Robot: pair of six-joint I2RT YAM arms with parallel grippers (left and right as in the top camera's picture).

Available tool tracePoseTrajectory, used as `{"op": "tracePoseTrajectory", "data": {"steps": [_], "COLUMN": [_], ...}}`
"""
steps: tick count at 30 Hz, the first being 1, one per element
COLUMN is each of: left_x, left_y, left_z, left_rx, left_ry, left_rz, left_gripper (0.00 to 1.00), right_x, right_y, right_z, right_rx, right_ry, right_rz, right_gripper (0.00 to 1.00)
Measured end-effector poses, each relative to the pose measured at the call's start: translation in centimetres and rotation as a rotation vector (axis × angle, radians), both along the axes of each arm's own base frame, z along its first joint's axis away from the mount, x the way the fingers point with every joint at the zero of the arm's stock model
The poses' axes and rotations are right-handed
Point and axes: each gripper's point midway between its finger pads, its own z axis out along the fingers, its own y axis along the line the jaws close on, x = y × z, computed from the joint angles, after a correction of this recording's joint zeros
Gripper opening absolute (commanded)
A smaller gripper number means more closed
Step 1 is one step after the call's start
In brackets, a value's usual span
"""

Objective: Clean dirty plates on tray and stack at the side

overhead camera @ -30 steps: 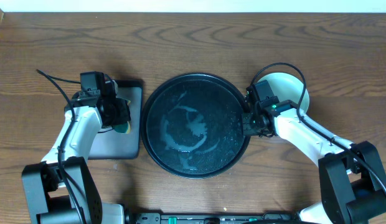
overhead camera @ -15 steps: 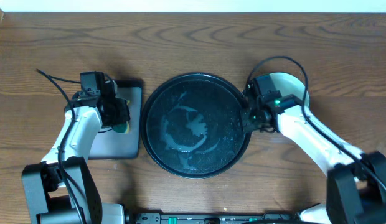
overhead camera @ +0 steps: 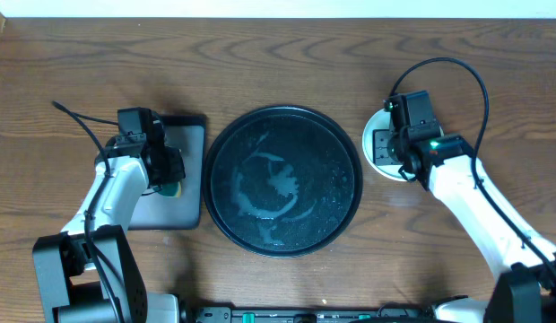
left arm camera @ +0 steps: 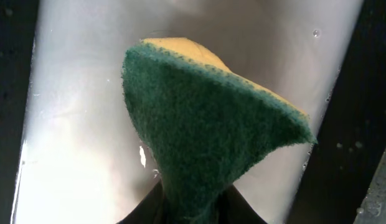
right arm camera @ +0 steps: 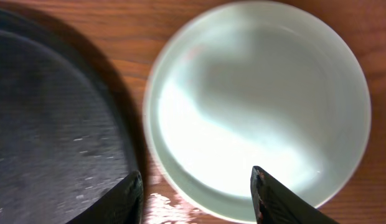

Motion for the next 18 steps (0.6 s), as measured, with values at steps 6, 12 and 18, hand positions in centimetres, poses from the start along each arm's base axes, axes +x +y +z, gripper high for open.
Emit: {"op": "tracePoseTrajectory", "data": {"steps": [6, 12, 18], "left_x": [0.0, 0.0, 0.0], "left_y": [0.0, 0.0, 0.0], "left_z": [0.0, 0.0, 0.0], "left_rx": [0.002, 0.002, 0.002], "left_ry": [0.0, 0.0, 0.0], "left_rz": [0.001, 0.001, 0.001], "left_gripper": [0.23, 0.24, 0.25], "right_x": [0.4, 0.7, 1.0], "right_y": [-0.1, 1.1, 2.1], "right_z": [-3.5, -5.2, -6.4], "right_rx": [0.005, 0.055, 0.1], "right_ry": [0.08, 0.109, 0.128], "right_rz": [-0.006, 0.021, 0.043], "right_gripper": [0.54, 0.54, 0.5]}}
